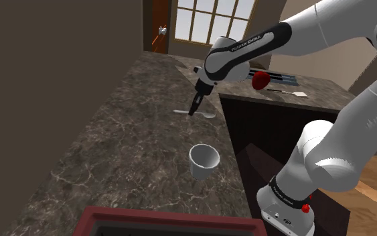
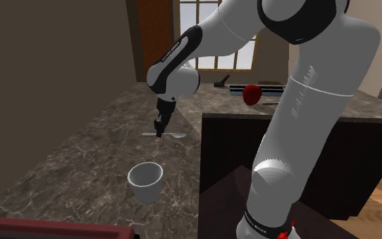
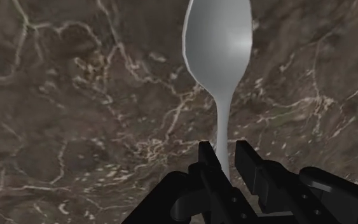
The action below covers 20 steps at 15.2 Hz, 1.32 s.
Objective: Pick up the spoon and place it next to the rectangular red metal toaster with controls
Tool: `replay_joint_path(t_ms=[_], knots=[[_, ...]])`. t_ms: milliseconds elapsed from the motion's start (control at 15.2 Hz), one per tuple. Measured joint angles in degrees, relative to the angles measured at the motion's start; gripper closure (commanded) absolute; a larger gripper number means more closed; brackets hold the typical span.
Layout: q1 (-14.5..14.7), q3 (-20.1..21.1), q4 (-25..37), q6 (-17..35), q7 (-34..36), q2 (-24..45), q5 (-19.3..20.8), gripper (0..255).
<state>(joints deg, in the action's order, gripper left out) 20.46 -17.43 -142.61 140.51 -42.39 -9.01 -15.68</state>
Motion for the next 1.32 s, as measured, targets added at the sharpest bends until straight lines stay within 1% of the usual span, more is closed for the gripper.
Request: replay_joint_path(t_ms=[594,1320], knots=[[-0.9,0.8,3.1,-7.0,3.7,-4.5,3.5,255],[-1.7,1.6,8.1,-15.6,6.9,-8.5,6.1,255]])
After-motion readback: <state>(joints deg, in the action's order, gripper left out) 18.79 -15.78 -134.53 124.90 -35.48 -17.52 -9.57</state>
